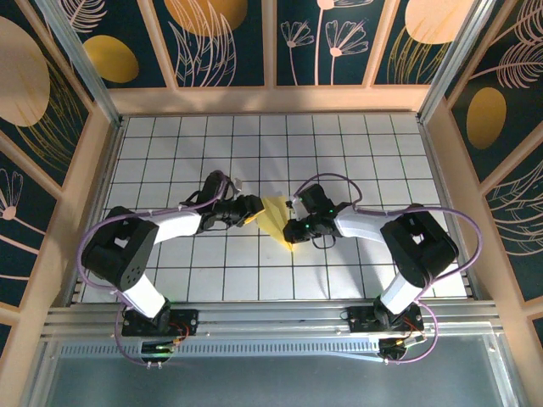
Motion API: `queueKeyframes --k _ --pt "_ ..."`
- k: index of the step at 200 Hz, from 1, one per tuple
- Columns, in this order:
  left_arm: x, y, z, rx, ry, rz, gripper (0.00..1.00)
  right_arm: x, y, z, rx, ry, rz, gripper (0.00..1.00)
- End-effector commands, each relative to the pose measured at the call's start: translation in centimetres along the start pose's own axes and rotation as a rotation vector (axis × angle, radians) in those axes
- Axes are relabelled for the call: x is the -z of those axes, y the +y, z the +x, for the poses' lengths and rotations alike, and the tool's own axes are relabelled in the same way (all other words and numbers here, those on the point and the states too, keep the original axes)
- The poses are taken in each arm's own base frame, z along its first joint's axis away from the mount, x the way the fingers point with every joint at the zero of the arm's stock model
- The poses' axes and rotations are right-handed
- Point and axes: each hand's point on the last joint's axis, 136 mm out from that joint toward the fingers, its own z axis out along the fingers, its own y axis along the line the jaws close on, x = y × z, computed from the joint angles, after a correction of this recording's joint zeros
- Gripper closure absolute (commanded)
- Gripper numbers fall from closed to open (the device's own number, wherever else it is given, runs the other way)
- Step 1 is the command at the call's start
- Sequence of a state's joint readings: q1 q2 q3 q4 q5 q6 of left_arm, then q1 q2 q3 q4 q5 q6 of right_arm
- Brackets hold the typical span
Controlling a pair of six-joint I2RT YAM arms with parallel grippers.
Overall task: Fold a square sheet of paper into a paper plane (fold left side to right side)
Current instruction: Fourth fold the wing at the center of the table.
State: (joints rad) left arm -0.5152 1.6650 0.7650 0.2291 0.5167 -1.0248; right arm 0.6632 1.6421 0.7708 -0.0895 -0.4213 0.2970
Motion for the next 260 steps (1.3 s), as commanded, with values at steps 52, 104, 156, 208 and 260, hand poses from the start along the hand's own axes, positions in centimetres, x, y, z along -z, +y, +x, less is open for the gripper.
queueKeyframes --k 52,104,156,208,260 --pt "-2.7 -0.3 0.5 0.001 0.055 -0.011 0.53 -0.8 -0.2 0.7 -0.023 0.021 -0.046 0.94" --pt "-3.8 0.2 0.5 -0.002 0.076 -0.037 0.53 -0.9 -0.2 0.8 -0.028 0.025 -0.054 0.94" --pt "-4.4 1.7 0.5 -0.001 0.088 -0.104 0.52 -1.0 -0.3 1.0 -0.034 0.036 -0.055 0.93" --pt "-4.7 3.8 0.9 -0.007 0.101 -0.189 0.52 -1.1 -0.1 0.9 -0.034 0.041 -0.067 0.92" --pt "-4.7 5.5 1.2 -0.014 0.109 -0.251 0.52 -1.1 0.0 0.9 -0.035 0.044 -0.07 0.91"
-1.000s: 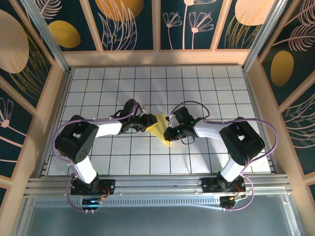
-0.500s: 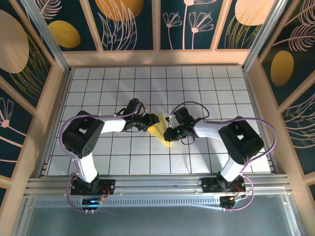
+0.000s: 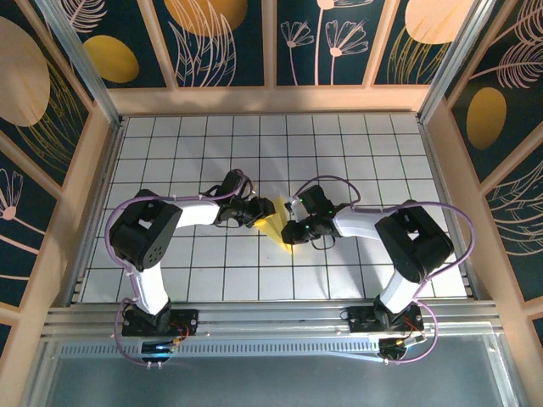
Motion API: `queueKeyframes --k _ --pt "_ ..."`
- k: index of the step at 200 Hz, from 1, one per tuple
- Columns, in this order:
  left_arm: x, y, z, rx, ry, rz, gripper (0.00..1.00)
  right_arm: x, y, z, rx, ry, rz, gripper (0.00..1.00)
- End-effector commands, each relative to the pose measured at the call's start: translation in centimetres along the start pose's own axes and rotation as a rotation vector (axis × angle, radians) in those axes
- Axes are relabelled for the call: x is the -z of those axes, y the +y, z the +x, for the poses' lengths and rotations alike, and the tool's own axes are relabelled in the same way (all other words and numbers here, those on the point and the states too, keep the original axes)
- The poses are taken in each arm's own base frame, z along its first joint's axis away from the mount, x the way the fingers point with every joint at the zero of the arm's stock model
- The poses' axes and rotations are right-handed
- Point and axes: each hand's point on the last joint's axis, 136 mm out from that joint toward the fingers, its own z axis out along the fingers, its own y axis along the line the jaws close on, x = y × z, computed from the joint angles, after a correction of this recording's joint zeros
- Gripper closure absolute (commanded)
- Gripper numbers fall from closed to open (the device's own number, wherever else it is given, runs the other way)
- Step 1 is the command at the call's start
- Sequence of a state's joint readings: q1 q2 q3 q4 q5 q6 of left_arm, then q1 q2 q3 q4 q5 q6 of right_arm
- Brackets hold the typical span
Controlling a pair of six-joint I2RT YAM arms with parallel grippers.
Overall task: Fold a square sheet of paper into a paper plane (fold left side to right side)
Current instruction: Fourth fold the wing at the center of the table.
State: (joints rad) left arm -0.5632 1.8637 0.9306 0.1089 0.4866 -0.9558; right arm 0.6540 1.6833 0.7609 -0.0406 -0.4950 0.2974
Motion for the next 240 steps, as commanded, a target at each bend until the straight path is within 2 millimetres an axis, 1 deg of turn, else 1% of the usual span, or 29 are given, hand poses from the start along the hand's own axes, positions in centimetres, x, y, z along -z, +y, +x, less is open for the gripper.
queueKeyframes --k 1,22,58,70,92,127,153,173,240 --pt "-0.9 3.5 0.9 0.016 0.027 -0.124 0.52 -0.3 -0.4 0.4 -0.027 0.018 -0.006 0.91" --pt "-0.9 3.8 1.0 0.017 0.03 -0.131 0.52 -0.1 -0.2 0.2 -0.026 0.011 -0.009 0.89" --pt "-0.9 3.7 1.0 0.014 0.03 -0.131 0.53 0.3 0.3 -0.4 -0.018 0.0 -0.016 0.82" --pt "-0.9 3.7 1.0 0.015 0.031 -0.132 0.53 0.6 0.6 -0.7 -0.016 -0.007 -0.018 0.79" --pt "-0.9 3.8 1.0 0.016 0.03 -0.134 0.53 1.3 1.1 -1.3 -0.009 -0.026 -0.028 0.7" --pt "-0.8 3.7 1.0 0.016 0.026 -0.134 0.53 3.0 1.7 -2.8 -0.008 -0.077 -0.057 0.57" --pt "-0.7 3.6 0.9 0.013 0.023 -0.132 0.53 3.8 1.7 -4.0 -0.022 -0.117 -0.088 0.54" --pt "-0.8 3.6 0.9 0.014 0.023 -0.132 0.53 3.6 1.3 -4.3 -0.029 -0.118 -0.072 0.54" --pt "-0.7 3.5 0.9 0.012 0.021 -0.13 0.53 1.0 1.0 -3.8 -0.022 -0.061 -0.044 0.54"
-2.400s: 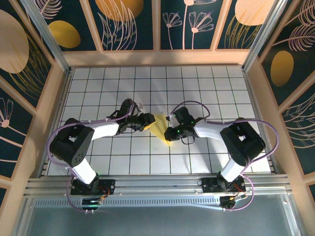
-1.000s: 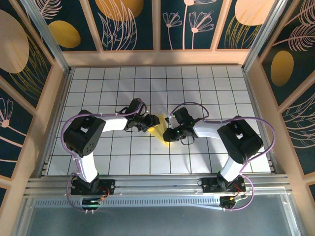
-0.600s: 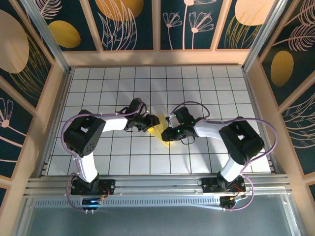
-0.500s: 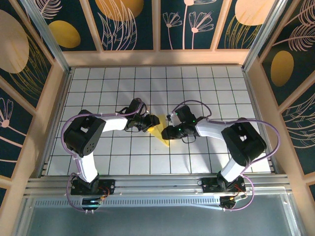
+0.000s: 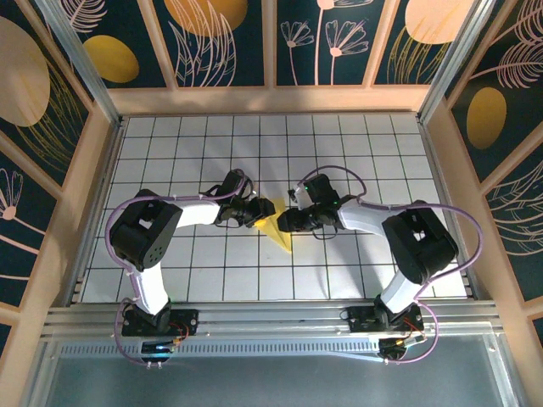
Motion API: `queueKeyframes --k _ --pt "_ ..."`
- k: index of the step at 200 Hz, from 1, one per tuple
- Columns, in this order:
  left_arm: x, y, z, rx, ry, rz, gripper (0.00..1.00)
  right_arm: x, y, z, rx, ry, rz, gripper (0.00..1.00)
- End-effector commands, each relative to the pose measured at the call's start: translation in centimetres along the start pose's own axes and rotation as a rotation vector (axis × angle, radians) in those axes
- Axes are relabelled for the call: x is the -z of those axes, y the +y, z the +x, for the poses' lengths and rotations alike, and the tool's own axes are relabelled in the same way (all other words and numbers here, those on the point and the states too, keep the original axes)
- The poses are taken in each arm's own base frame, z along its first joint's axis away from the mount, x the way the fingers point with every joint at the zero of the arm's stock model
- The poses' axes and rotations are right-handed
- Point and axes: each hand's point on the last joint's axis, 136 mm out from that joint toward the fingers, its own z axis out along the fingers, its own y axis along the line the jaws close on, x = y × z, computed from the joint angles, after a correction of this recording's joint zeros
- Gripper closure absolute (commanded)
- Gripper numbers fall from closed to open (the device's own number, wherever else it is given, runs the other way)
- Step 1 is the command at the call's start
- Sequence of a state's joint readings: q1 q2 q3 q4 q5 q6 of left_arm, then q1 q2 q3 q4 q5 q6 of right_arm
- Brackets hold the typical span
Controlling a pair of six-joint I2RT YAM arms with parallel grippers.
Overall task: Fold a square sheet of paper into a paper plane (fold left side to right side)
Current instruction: Fourth fold the wing at the center of the table.
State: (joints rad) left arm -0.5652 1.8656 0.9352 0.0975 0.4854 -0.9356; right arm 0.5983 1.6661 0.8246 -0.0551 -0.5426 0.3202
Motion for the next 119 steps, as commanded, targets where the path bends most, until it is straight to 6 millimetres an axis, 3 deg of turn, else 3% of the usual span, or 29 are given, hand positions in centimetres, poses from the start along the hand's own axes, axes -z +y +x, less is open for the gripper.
queueKeyframes --k 1,46,119 --pt "-0.6 3.4 0.8 0.029 0.017 -0.122 0.53 -0.9 0.3 -0.4 0.01 0.006 0.005 0.54" --pt "-0.6 3.3 0.8 0.029 0.017 -0.122 0.53 -2.3 0.5 0.0 0.023 0.035 0.008 0.58" --pt "-0.5 3.4 0.8 0.031 0.015 -0.125 0.53 -2.8 0.4 0.1 0.024 0.032 -0.008 0.76"
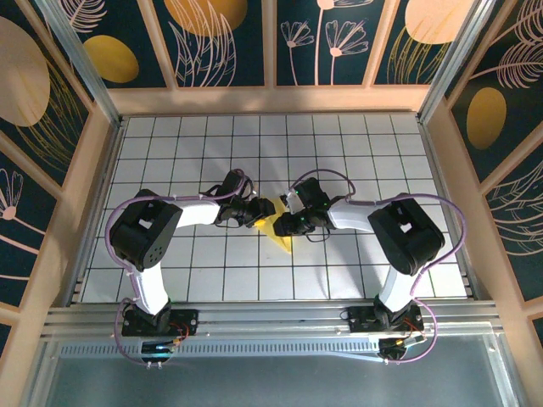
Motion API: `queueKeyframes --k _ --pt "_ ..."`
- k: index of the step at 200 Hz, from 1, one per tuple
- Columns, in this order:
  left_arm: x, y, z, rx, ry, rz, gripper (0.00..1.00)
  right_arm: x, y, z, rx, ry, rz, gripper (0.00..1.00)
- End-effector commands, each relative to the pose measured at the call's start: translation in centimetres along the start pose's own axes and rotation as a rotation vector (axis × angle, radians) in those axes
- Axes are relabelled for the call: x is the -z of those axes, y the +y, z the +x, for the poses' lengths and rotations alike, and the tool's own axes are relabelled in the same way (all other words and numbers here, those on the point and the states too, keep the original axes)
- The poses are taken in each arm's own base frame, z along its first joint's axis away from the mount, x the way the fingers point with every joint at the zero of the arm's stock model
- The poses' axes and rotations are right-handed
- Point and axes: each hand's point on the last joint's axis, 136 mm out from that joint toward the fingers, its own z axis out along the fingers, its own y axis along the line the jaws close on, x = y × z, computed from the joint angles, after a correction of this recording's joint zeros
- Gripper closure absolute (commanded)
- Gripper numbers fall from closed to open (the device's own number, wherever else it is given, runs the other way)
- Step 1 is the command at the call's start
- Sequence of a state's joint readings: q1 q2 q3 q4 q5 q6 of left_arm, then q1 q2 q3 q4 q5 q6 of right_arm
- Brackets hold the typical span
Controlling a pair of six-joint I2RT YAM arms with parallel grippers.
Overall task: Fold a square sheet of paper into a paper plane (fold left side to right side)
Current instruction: Fourth fold the wing at the center of the table.
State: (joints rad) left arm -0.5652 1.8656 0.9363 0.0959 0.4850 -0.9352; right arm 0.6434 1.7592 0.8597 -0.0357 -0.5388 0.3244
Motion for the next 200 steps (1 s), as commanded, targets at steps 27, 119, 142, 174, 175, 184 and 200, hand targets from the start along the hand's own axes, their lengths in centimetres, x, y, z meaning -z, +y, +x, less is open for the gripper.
queueKeyframes --k 27,119,142,174,175,184,200 --pt "-0.5 3.4 0.8 0.03 0.015 -0.125 0.53 -0.4 0.5 -0.8 0.017 -0.019 -0.029 0.79" --pt "-0.6 3.5 0.8 0.031 0.015 -0.13 0.53 2.1 1.2 -1.3 0.023 -0.058 -0.041 0.65" --pt "-0.6 3.5 0.8 0.03 0.014 -0.13 0.53 3.0 1.2 -1.3 0.021 -0.071 -0.047 0.59" --pt "-0.6 3.5 0.8 0.03 0.014 -0.13 0.53 3.8 0.7 -2.0 -0.009 -0.108 -0.063 0.57" --pt "-0.6 3.5 0.8 0.03 0.014 -0.13 0.53 3.8 0.7 -2.1 -0.009 -0.11 -0.064 0.57" --pt "-0.5 3.5 0.8 0.03 0.013 -0.129 0.53 3.6 0.7 -2.1 -0.015 -0.108 -0.069 0.58" --pt "-0.5 3.5 0.8 0.031 0.014 -0.13 0.53 3.2 0.5 -2.2 -0.025 -0.101 -0.071 0.59"
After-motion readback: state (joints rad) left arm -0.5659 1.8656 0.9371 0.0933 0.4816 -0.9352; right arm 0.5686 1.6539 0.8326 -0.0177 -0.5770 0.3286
